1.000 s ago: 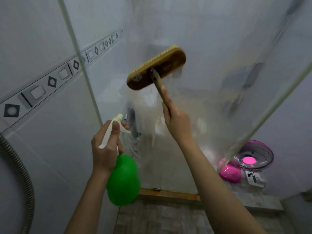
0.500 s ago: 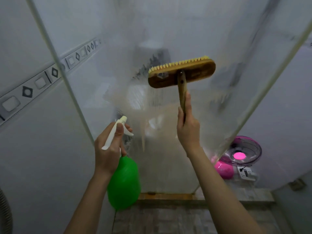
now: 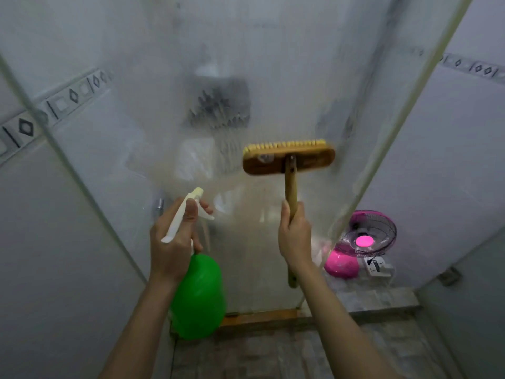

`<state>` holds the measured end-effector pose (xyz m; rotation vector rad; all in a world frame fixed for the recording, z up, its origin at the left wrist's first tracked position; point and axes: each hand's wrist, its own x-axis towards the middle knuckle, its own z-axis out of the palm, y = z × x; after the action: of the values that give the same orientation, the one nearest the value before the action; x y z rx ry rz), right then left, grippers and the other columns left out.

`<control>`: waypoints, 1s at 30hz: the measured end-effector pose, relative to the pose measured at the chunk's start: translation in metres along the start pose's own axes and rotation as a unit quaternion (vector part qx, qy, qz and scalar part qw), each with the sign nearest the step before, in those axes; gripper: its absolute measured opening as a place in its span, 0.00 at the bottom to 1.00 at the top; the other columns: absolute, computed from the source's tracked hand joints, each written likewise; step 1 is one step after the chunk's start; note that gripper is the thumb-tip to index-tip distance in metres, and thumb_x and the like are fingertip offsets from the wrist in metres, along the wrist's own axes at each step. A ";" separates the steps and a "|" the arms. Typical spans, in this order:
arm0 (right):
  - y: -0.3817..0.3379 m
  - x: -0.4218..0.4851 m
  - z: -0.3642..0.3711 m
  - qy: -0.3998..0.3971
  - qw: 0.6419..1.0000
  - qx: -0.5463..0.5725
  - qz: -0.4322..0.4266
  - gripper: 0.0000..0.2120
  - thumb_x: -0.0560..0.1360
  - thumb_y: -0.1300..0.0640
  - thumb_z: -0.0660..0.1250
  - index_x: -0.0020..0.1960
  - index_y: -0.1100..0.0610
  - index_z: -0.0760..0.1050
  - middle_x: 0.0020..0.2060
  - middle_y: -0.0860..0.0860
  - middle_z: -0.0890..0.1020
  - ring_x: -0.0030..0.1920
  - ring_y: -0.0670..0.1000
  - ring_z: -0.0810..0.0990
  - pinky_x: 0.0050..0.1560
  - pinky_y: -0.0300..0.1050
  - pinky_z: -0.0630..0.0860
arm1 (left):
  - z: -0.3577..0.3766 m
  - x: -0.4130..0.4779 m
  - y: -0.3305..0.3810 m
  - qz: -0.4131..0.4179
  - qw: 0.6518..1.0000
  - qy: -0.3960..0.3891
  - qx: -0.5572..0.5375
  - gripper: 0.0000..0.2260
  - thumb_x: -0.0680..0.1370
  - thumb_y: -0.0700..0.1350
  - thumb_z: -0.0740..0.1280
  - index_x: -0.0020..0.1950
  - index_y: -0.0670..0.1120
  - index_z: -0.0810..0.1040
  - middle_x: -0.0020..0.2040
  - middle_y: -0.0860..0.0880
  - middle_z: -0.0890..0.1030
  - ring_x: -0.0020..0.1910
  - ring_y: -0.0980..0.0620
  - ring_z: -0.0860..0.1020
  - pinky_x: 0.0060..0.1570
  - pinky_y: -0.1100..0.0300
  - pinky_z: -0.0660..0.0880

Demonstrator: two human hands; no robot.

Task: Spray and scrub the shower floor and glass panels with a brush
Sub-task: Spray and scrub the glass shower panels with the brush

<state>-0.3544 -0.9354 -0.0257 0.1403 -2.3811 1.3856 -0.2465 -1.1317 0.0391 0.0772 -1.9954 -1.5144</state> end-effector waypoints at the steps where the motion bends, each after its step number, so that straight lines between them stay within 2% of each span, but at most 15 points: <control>1: 0.019 -0.022 0.000 -0.020 0.999 -0.011 0.032 0.14 0.80 0.42 0.52 0.45 0.52 0.67 0.27 0.47 0.70 0.23 0.43 0.71 0.22 0.39 0.67 | 0.002 0.000 0.000 0.001 1.000 -0.005 -0.002 0.22 0.82 0.59 0.56 0.49 0.45 0.82 0.33 0.45 0.82 0.21 0.50 0.72 0.25 0.60 0.71; 3: 0.040 -0.046 -0.003 -0.030 0.996 -0.031 0.077 0.16 0.78 0.40 0.50 0.44 0.50 0.68 0.27 0.47 0.70 0.22 0.42 0.71 0.22 0.37 0.66 | 0.005 -0.002 0.000 0.000 1.000 -0.014 -0.006 0.22 0.82 0.60 0.56 0.49 0.46 0.82 0.33 0.37 0.80 0.21 0.49 0.72 0.26 0.60 0.71; 7: 0.009 0.015 -0.033 0.054 0.997 -0.009 0.051 0.15 0.82 0.48 0.53 0.45 0.57 0.69 0.28 0.47 0.70 0.24 0.43 0.68 0.24 0.34 0.64 | 0.015 -0.005 0.002 0.003 1.000 -0.025 -0.003 0.21 0.83 0.58 0.56 0.49 0.46 0.82 0.30 0.37 0.78 0.21 0.50 0.72 0.29 0.62 0.72; 10: -0.002 0.055 -0.054 0.105 0.994 0.035 0.019 0.17 0.83 0.48 0.53 0.45 0.59 0.68 0.27 0.47 0.67 0.23 0.43 0.66 0.23 0.34 0.63 | 0.021 -0.008 0.002 0.004 1.000 -0.027 -0.004 0.21 0.83 0.58 0.55 0.50 0.46 0.82 0.35 0.36 0.80 0.21 0.51 0.72 0.29 0.63 0.72; 12: 0.023 0.040 -0.051 0.091 0.994 0.033 0.043 0.17 0.82 0.47 0.52 0.43 0.58 0.68 0.28 0.47 0.66 0.24 0.42 0.66 0.24 0.35 0.63 | 0.025 -0.010 0.004 -0.001 1.000 -0.025 -0.002 0.22 0.82 0.59 0.55 0.49 0.46 0.82 0.36 0.36 0.81 0.21 0.50 0.72 0.28 0.62 0.72; 14: 0.054 0.007 -0.045 0.051 0.996 -0.001 0.076 0.19 0.81 0.42 0.51 0.43 0.56 0.68 0.28 0.47 0.68 0.25 0.42 0.67 0.28 0.42 0.67 | 0.031 -0.011 0.006 -0.002 1.000 -0.027 0.002 0.21 0.82 0.59 0.55 0.48 0.47 0.82 0.37 0.36 0.81 0.21 0.50 0.72 0.27 0.62 0.72; 15: 0.066 -0.005 -0.046 0.035 0.996 -0.018 0.083 0.20 0.80 0.40 0.51 0.44 0.55 0.68 0.28 0.47 0.68 0.25 0.42 0.67 0.28 0.45 0.67 | 0.037 -0.011 0.007 -0.003 1.000 -0.029 -0.001 0.21 0.82 0.59 0.56 0.48 0.47 0.82 0.38 0.38 0.82 0.20 0.50 0.72 0.26 0.61 0.72; 17: 0.061 0.000 -0.052 0.031 0.998 -0.031 0.055 0.21 0.79 0.40 0.51 0.44 0.56 0.68 0.28 0.47 0.69 0.25 0.42 0.67 0.28 0.42 0.66 | 0.042 -0.012 0.010 -0.007 1.000 -0.025 -0.006 0.20 0.82 0.59 0.56 0.49 0.47 0.82 0.39 0.46 0.84 0.20 0.50 0.72 0.26 0.61 0.72; 21: -0.002 0.072 -0.090 0.096 0.995 0.012 0.000 0.16 0.82 0.48 0.53 0.44 0.58 0.67 0.29 0.46 0.68 0.26 0.41 0.68 0.27 0.36 0.63 | 0.058 -0.014 0.018 -0.009 1.000 -0.015 -0.003 0.21 0.83 0.55 0.55 0.49 0.43 0.82 0.33 0.55 0.81 0.20 0.51 0.72 0.25 0.63 0.71; 23: -0.009 0.091 -0.101 0.114 0.993 0.039 -0.017 0.15 0.83 0.48 0.53 0.44 0.57 0.67 0.29 0.47 0.67 0.25 0.42 0.66 0.26 0.35 0.62 | 0.065 -0.017 0.022 -0.014 1.000 -0.007 -0.006 0.20 0.84 0.54 0.55 0.49 0.42 0.81 0.37 0.55 0.83 0.20 0.52 0.71 0.24 0.63 0.70; 26: 0.042 0.060 -0.098 0.061 0.998 -0.012 0.008 0.17 0.82 0.44 0.52 0.46 0.57 0.67 0.29 0.48 0.69 0.26 0.44 0.68 0.26 0.38 0.63 | 0.071 -0.023 0.028 -0.016 1.000 0.009 -0.014 0.20 0.82 0.58 0.55 0.49 0.46 0.81 0.43 0.50 0.85 0.20 0.52 0.71 0.24 0.63 0.70; 30: 0.104 0.005 -0.090 -0.052 0.995 -0.062 0.058 0.27 0.75 0.34 0.47 0.48 0.57 0.68 0.29 0.49 0.70 0.26 0.48 0.69 0.28 0.45 0.66 | 0.074 -0.037 0.030 -0.039 0.998 0.041 -0.011 0.19 0.82 0.58 0.57 0.47 0.50 0.83 0.39 0.42 0.83 0.20 0.51 0.70 0.25 0.62 0.69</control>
<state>-0.3626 -0.8055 -0.0694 0.0410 -2.5912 1.3053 -0.2450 -1.0440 0.0390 0.2072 -1.9311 -1.5577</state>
